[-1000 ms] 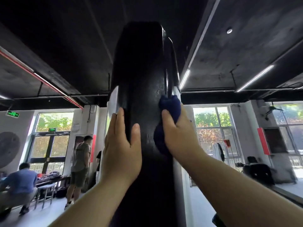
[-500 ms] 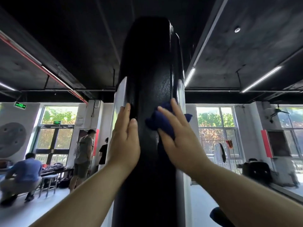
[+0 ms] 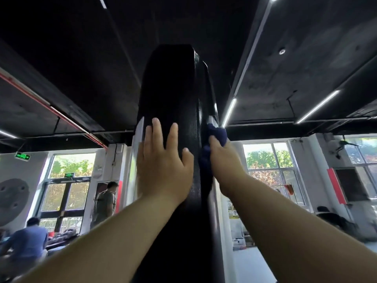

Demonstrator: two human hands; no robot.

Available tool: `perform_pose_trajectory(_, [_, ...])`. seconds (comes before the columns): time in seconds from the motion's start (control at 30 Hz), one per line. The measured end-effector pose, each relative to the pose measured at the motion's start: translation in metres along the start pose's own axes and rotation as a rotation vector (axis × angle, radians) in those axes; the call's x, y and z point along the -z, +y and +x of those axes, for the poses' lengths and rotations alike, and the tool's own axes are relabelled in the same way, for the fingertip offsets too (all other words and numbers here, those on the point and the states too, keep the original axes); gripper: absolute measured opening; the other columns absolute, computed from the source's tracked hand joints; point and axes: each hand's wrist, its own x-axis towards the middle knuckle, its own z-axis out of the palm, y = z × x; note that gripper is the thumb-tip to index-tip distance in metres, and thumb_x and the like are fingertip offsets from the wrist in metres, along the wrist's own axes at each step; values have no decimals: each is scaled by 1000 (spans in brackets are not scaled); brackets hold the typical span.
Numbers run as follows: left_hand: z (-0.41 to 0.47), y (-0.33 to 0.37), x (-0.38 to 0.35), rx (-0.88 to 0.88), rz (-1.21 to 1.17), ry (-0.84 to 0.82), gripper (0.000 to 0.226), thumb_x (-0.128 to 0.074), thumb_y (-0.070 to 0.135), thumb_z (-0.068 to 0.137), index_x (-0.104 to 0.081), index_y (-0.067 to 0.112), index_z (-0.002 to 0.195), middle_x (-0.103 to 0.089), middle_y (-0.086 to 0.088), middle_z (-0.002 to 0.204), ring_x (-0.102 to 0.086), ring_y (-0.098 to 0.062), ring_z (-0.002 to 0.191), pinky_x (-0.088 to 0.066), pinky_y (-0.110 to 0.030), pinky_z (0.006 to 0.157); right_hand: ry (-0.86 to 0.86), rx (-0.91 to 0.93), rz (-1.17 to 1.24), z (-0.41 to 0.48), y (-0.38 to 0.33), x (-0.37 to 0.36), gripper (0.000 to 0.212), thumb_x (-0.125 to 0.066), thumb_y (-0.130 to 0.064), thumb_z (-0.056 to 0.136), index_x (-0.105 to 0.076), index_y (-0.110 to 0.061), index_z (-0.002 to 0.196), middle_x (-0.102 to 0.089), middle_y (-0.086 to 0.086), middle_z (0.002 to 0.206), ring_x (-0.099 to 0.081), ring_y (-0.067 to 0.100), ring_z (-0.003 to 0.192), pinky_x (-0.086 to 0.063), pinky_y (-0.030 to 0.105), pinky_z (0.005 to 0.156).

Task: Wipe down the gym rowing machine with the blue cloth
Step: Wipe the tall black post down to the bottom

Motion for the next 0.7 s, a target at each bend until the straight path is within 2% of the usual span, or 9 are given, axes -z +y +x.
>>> perform_pose_trajectory(0.1, [-3, -1, -6, -239, 126, 58, 58, -34, 36, 93, -44, 18, 146, -23, -6, 162, -14, -22, 150, -9, -43, 120, 29, -6, -62, 1, 11, -1, 33, -46, -58, 84, -57, -35, 104, -57, -9, 80, -57, 17, 80, -44, 35, 74])
perform_pose_trajectory(0.2, [-7, 0, -9, -436, 159, -11, 54, -38, 37, 88, -57, 22, 136, -37, -1, 156, -28, -17, 146, -17, -43, 119, 76, -175, 140, -46, 39, -1, 18, -48, -42, 98, -61, -39, 110, -61, -5, 79, -59, 10, 70, -47, 26, 66])
perform_pose_trajectory(0.27, [-6, 1, -9, -453, 172, -27, 54, -38, 37, 86, -59, 22, 133, -42, 0, 153, -33, -16, 144, -19, -42, 118, 98, -321, 350, -67, 48, 1, 17, -45, -30, 103, -61, -31, 108, -59, 1, 73, -56, 10, 60, -46, 21, 54])
perform_pose_trajectory(0.33, [-6, 0, -9, -450, 175, -30, 54, -37, 36, 85, -60, 23, 132, -43, 0, 152, -33, -16, 143, -19, -42, 118, 99, -347, 370, -42, 38, -1, 20, -42, -25, 103, -59, -35, 107, -55, -4, 63, -53, 11, 59, -44, 26, 58])
perform_pose_trajectory(0.4, [-5, -1, -10, -444, 162, -24, 53, -38, 36, 85, -60, 23, 132, -43, 0, 152, -33, -16, 144, -21, -43, 118, 122, -298, 296, 6, 17, -4, 20, -44, -42, 94, -58, -34, 106, -62, -3, 76, -59, 16, 75, -49, 36, 78])
perform_pose_trajectory(0.47, [-6, 0, -10, -453, 155, -11, 52, -39, 35, 85, -61, 24, 130, -44, 1, 151, -34, -15, 143, -23, -44, 118, 130, -275, 190, 49, -3, -8, 60, -43, -67, 75, -58, -26, 117, -63, 7, 119, -59, 29, 109, -43, 49, 102])
perform_pose_trajectory(0.53, [-5, 0, -11, -462, 124, 20, 50, -40, 34, 85, -62, 24, 129, -46, 1, 150, -35, -15, 143, -26, -45, 117, 178, -267, 105, 80, -24, -14, 61, -44, -52, 93, -38, -22, 145, -26, 14, 158, -32, 42, 140, -26, 55, 114])
perform_pose_trajectory(0.6, [-4, -1, -12, -456, 96, 48, 50, -40, 32, 85, -62, 22, 128, -48, 0, 148, -37, -15, 142, -27, -45, 117, 189, -83, 52, 77, -24, -14, 55, -40, -25, 101, -25, -27, 154, -12, 9, 163, -19, 38, 147, -21, 54, 118])
perform_pose_trajectory(0.7, [-5, -3, -12, -430, 37, 82, 51, -39, 31, 84, -63, 17, 126, -51, -3, 146, -40, -17, 139, -27, -43, 118, 207, -70, 76, 22, -3, -10, 42, -40, -37, 85, -60, -30, 122, -51, 0, 130, -53, 33, 123, -43, 55, 102])
